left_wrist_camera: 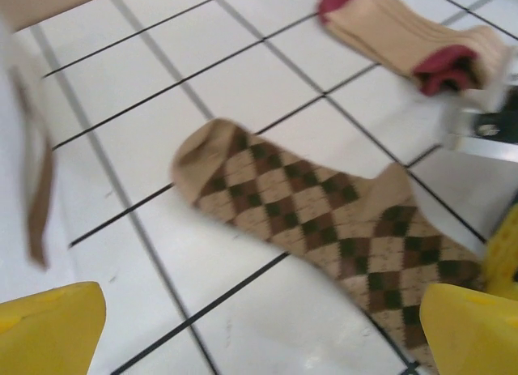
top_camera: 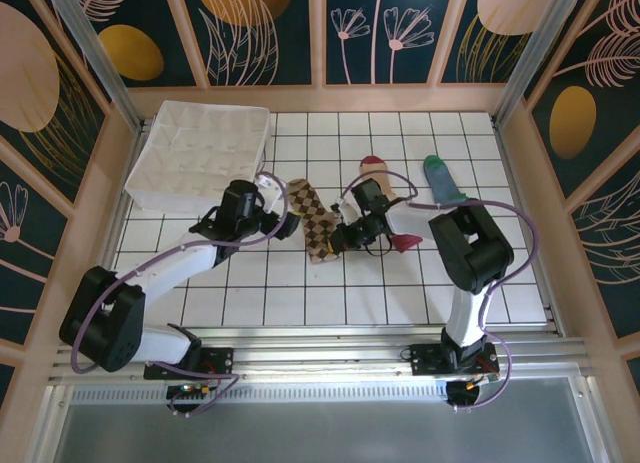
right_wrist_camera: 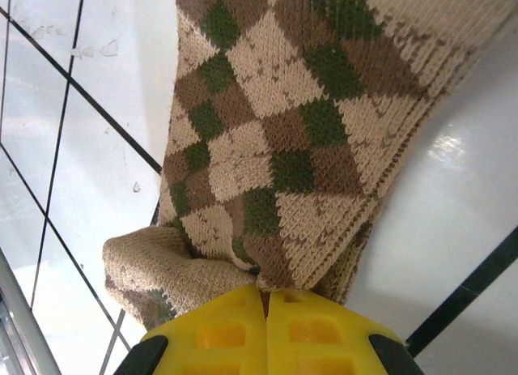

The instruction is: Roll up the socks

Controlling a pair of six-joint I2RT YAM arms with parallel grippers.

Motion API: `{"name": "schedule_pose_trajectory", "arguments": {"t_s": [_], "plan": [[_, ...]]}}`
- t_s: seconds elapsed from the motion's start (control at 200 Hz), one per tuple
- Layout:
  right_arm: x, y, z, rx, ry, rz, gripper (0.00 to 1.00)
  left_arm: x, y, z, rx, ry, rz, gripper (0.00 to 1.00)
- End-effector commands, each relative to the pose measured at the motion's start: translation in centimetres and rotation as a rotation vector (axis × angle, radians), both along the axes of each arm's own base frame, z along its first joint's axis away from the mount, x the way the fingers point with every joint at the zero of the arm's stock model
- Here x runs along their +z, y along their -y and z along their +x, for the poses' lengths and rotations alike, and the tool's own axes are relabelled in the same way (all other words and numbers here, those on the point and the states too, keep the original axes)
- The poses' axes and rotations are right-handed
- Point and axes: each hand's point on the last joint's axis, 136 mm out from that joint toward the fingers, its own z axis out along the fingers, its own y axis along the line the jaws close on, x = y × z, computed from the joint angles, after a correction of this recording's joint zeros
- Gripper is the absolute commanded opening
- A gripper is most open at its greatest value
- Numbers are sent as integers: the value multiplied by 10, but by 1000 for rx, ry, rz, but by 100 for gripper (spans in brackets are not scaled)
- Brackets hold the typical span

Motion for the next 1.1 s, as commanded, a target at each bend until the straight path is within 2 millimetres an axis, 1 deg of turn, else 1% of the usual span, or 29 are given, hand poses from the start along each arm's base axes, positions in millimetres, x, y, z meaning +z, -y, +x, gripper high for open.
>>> {"name": "schedule_pose_trajectory", "arguments": {"t_s": [0.0,0.08,0.14,0.2,0.23,0.28,0.32,0.415,0.485,0.591,0.686,0.771,0.866,0.921,0.951,0.961,0.976,1.096], "plan": [[-23,28,2,-34,-61,-135,0,9,-1,10,30,24,-58,99],[-21,28,2,-22,-95,-135,0,3,12,-2,-89,20,-35,98],[-21,28,2,-11,-127,-145,0,-1,20,-12,-167,42,10,92],[-22,30,0,-3,-163,-156,0,-9,31,-24,-260,80,108,84],[-22,31,0,-2,-183,-160,0,-15,40,-33,-319,100,171,81],[-23,33,-1,0,-216,-162,0,-24,54,-47,-404,136,252,78],[-23,33,-2,2,-238,-163,0,-29,65,-55,-455,158,283,73],[-24,36,-3,4,-273,-177,0,-33,84,-66,-528,223,334,65],[-24,37,-3,1,-292,-179,0,-36,98,-72,-575,267,376,62],[-23,37,-4,0,-313,-172,0,-48,114,-83,-646,301,427,63],[-23,39,-4,-6,-328,-166,0,-63,121,-86,-676,295,461,63],[-24,41,-6,-4,-336,-167,0,-71,126,-79,-665,288,476,64],[-25,44,-8,-4,-351,-168,0,-76,134,-73,-663,285,477,63],[-26,45,-9,-2,-358,-169,0,-82,137,-71,-667,269,475,60],[-26,47,-9,-2,-361,-170,0,-81,139,-70,-669,270,473,58],[-26,46,-10,-2,-362,-169,0,-90,138,-71,-673,252,483,57],[-26,47,-10,-2,-364,-169,0,-94,138,-71,-675,244,486,56],[-27,49,-12,-6,-387,-166,0,-103,140,-70,-669,213,478,44]]}}
